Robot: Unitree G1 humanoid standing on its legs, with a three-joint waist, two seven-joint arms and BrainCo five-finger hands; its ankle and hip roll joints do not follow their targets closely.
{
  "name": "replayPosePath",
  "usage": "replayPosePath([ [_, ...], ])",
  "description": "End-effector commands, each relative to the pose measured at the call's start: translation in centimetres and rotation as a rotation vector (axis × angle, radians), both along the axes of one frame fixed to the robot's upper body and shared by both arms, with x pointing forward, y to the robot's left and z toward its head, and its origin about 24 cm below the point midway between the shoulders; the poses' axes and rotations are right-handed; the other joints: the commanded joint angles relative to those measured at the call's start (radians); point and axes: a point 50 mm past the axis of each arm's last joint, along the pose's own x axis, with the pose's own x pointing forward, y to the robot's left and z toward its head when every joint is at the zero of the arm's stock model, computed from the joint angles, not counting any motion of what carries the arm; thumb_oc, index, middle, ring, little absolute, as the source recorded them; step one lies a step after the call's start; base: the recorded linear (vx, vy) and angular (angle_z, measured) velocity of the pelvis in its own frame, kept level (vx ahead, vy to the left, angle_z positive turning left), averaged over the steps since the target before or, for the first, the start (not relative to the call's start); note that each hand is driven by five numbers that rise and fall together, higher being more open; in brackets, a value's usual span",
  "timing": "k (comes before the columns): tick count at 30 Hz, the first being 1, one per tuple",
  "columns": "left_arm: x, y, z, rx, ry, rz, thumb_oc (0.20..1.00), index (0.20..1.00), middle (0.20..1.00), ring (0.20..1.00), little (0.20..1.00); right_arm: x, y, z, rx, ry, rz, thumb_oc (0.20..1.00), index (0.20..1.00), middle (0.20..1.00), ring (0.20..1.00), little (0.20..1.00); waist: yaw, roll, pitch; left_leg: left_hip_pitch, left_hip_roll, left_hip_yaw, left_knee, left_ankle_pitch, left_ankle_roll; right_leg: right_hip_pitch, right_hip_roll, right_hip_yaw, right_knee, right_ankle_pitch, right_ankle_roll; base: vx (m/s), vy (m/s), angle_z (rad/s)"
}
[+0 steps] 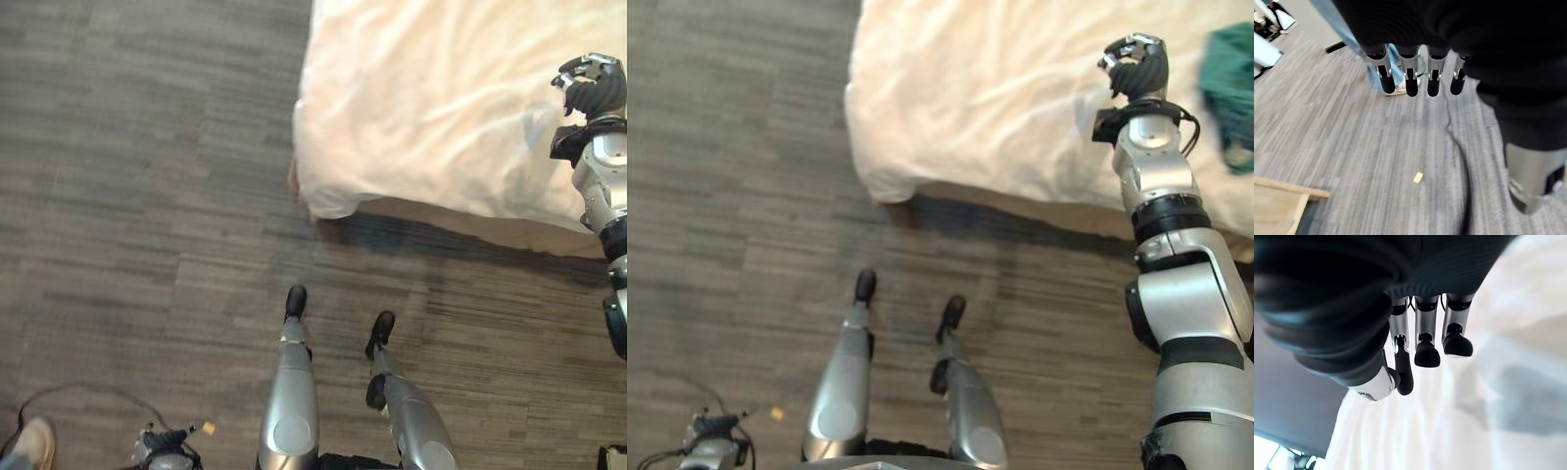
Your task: Tidy up the quilt and then pick up the clothes from the bed and put them into the laundry hamper.
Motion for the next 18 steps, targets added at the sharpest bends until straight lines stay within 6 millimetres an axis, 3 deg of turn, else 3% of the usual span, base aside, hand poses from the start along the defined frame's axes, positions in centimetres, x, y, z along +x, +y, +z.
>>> replayPosePath([
  [1, -1.9, 0.3, -0.1, -0.017, 0.033, -0.078, 1.0, 1.0, 1.0, 1.0, 1.0, -0.7, 0.0, 2.8, 0.011, -0.14, -0.004, 0.2, 0.2, 0.2, 0.2, 0.2, 0.009, -0.022, -0.016, -0.02, -0.056, 0.021, 0.066, -0.103, 0.044, 0.103, -0.091, 0.056, 0.047, -0.114, 0.096, -0.02, 0.085, 0.37],
  [7, -1.1, -1.0, -0.4, -0.057, -0.065, -0.045, 1.0, 1.0, 1.0, 1.0, 1.0, 0.1, 3.0, 2.9, 0.055, -0.187, 0.09, 0.2, 0.2, 0.2, 0.2, 0.2, 0.019, -0.009, -0.002, -0.042, -0.071, 0.026, 0.074, -0.103, 0.046, 0.081, -0.102, 0.045, 0.06, -0.123, 0.091, -0.01, 0.068, 0.12],
  [8, -0.2, -1.3, -0.3, -0.073, -0.102, -0.028, 1.0, 1.0, 1.0, 1.0, 1.0, 0.7, 5.5, 2.1, 0.135, -0.182, 0.182, 0.2, 0.2, 0.2, 0.2, 0.2, 0.026, 0.0, 0.007, -0.05, -0.075, 0.031, 0.086, -0.107, 0.047, 0.072, -0.107, 0.04, 0.071, -0.13, 0.088, -0.03, 0.038, -0.02],
  [10, 0.2, -1.5, -0.3, -0.077, -0.107, -0.034, 1.0, 1.0, 1.0, 1.0, 1.0, 0.9, 6.5, 1.7, 0.168, -0.172, 0.228, 0.2, 0.2, 0.2, 0.2, 0.2, 0.025, 0.002, 0.007, -0.055, -0.076, 0.032, 0.086, -0.104, 0.048, 0.066, -0.108, 0.037, 0.073, -0.13, 0.086, -0.03, 0.035, -0.07],
  [13, 0.2, -2.4, -0.7, -0.094, -0.101, -0.049, 1.0, 1.0, 1.0, 1.0, 1.0, 1.3, 10.0, 0.0, 0.165, -0.12, 0.347, 0.2, 0.2, 0.2, 0.2, 0.2, 0.025, 0.015, 0.007, -0.055, -0.08, 0.034, 0.083, -0.102, 0.05, 0.057, -0.109, 0.035, 0.078, -0.132, 0.081, -0.02, 0.046, -0.1],
  [14, 0.1, -3.0, -0.9, -0.097, -0.105, -0.058, 1.0, 1.0, 1.0, 1.0, 1.0, 1.4, 12.9, -1.5, 0.124, -0.075, 0.424, 0.2, 0.2, 0.2, 0.2, 0.2, 0.029, 0.022, 0.007, -0.052, -0.085, 0.031, 0.082, -0.105, 0.052, 0.053, -0.11, 0.037, 0.081, -0.134, 0.078, -0.03, 0.047, -0.14],
  [15, 0.1, -3.2, -1.0, -0.099, -0.106, -0.063, 1.0, 1.0, 1.0, 1.0, 1.0, 1.4, 14.0, -2.1, 0.114, -0.066, 0.441, 0.2, 0.2, 0.2, 0.2, 0.2, 0.03, 0.025, 0.007, -0.051, -0.087, 0.031, 0.081, -0.105, 0.053, 0.051, -0.11, 0.039, 0.081, -0.134, 0.076, -0.06, 0.101, -0.16],
  [16, 0.2, -4.0, -1.2, -0.103, -0.115, -0.077, 1.0, 1.0, 1.0, 1.0, 1.0, 0.9, 18.2, -4.3, 0.042, -0.017, 0.515, 0.2, 0.2, 0.2, 0.2, 0.2, 0.03, 0.036, 0.007, -0.044, -0.095, 0.03, 0.076, -0.102, 0.058, 0.046, -0.113, 0.043, 0.085, -0.133, 0.071, -0.04, 0.09, -0.1],
  [17, 0.2, -4.3, -1.3, -0.103, -0.117, -0.081, 1.0, 1.0, 1.0, 1.0, 1.0, 0.7, 19.2, -5.0, 0.027, -0.003, 0.532, 0.2, 0.2, 0.2, 0.2, 0.2, 0.031, 0.04, 0.007, -0.04, -0.096, 0.031, 0.076, -0.104, 0.059, 0.047, -0.113, 0.044, 0.087, -0.135, 0.069, -0.04, 0.112, -0.1],
  [18, 0.3, -5.0, -1.4, -0.107, -0.127, -0.086, 1.0, 1.0, 1.0, 1.0, 1.0, -0.1, 22.3, -6.7, -0.019, 0.031, 0.561, 0.2, 0.2, 0.2, 0.2, 0.2, 0.033, 0.054, 0.007, -0.034, -0.099, 0.034, 0.077, -0.104, 0.062, 0.045, -0.118, 0.044, 0.093, -0.138, 0.067, -0.02, 0.061, -0.07],
])
